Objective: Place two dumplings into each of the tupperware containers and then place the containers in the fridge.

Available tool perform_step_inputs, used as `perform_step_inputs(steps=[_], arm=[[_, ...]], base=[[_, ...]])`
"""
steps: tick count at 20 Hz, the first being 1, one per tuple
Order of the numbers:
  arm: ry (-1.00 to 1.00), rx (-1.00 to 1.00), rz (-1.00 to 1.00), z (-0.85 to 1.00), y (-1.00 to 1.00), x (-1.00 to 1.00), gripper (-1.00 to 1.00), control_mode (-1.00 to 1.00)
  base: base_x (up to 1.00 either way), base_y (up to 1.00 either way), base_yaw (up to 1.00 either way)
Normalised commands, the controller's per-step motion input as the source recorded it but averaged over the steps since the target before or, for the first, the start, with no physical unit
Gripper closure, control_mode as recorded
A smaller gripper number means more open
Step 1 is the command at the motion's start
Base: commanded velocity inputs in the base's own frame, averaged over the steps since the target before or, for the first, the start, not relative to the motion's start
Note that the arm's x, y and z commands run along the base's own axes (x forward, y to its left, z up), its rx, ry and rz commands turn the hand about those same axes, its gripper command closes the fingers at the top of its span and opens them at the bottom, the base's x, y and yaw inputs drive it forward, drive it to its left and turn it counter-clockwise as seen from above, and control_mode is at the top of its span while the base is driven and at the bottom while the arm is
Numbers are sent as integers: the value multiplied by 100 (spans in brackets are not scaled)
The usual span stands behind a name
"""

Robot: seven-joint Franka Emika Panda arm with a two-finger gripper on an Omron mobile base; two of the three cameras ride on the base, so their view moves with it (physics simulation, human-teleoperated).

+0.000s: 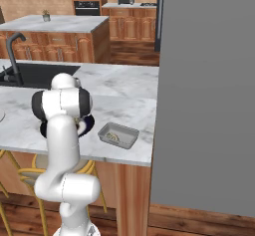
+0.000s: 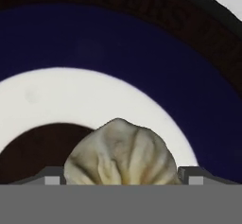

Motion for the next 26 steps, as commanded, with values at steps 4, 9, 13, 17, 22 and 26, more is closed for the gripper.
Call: perform_step_inputs(steps=[4, 9, 13, 17, 22, 26], arm=[[0, 3, -4, 25, -94, -26, 100, -100], [3, 2, -11, 40, -89, -28, 100, -100], [0, 0, -14, 6, -76, -22, 100, -100], [4, 0, -14, 17, -84, -8, 100, -100], [11, 0, -14, 8, -76, 0, 100, -100], [12, 0, -15, -7, -77, -4, 100, -100]], base=[[0, 0, 0], [0, 0, 0], [0, 0, 0], [0, 0, 0], [0, 0, 0], [0, 0, 0]])
